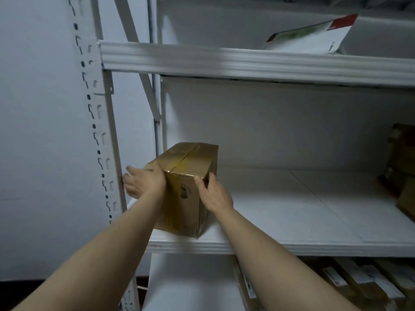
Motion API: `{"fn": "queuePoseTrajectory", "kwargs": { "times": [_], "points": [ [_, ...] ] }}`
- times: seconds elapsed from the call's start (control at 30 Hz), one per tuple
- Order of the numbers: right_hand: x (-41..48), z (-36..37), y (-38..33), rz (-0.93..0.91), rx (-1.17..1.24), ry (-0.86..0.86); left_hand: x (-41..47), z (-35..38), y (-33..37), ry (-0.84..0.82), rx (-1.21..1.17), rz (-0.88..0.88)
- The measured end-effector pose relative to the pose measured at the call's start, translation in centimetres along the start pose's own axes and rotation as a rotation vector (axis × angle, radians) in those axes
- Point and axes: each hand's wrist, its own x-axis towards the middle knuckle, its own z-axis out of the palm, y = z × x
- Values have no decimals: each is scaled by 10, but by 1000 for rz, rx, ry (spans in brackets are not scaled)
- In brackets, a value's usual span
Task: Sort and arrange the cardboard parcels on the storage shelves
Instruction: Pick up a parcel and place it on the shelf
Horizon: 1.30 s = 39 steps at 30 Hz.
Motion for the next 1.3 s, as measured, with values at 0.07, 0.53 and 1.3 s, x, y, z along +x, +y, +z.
{"fn": "queuePoseTrajectory", "kwargs": {
  "times": [0.07, 0.53, 1.3],
  "points": [
    [2, 4, -1, 44, 25, -20, 13, 2, -8, -145, -84, -123],
    [-19, -91, 74, 314, 33, 370, -105, 69, 22, -645, -165, -114],
    [-17, -42, 19, -51, -38, 361, -54, 7, 13, -612, -158, -104]
  ]
}}
